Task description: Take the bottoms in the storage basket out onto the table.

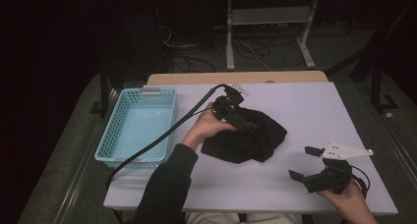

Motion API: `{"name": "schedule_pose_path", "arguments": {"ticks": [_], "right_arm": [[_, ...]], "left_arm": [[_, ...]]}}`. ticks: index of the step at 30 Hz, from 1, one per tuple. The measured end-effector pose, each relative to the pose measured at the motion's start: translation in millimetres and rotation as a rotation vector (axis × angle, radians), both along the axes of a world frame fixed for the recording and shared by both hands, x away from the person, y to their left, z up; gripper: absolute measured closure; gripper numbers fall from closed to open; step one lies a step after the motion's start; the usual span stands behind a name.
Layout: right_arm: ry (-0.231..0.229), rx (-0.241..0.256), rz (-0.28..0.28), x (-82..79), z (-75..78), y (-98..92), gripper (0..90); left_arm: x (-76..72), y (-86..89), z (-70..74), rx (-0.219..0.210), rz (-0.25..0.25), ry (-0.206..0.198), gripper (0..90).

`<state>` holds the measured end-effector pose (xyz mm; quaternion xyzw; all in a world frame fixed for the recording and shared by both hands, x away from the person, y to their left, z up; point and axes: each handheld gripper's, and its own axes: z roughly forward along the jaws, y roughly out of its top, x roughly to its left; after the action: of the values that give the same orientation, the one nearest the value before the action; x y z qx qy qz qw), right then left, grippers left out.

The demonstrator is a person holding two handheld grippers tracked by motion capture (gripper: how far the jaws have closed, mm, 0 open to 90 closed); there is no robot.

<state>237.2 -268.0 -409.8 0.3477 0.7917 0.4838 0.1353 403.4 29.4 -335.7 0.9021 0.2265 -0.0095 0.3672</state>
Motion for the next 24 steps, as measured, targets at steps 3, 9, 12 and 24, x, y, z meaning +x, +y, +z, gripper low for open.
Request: {"name": "schedule_pose_path", "arguments": {"ticks": [3,9,12,24], "right_arm": [[0.002,0.0,0.0,0.0,0.0,0.3,0.0],[0.004,0.0,0.0,0.1,-0.1,0.5,0.0],[0.004,-0.001,0.0,0.1,-0.3,0.3,0.0],[0.004,0.001,-0.003,0.4,-0.2,0.2,0.0]], "left_arm": [[-1.4,7.5,2.4,-0.002,0.009,-0.009,0.0],[-5.5,20.9,5.8,-0.01,0.028,-0.02,0.0],[-8.4,28.3,6.5,-0.024,0.038,-0.023,0.0],[-17.0,60.1,11.9,-0.037,0.086,-0.043,0.0]]}}
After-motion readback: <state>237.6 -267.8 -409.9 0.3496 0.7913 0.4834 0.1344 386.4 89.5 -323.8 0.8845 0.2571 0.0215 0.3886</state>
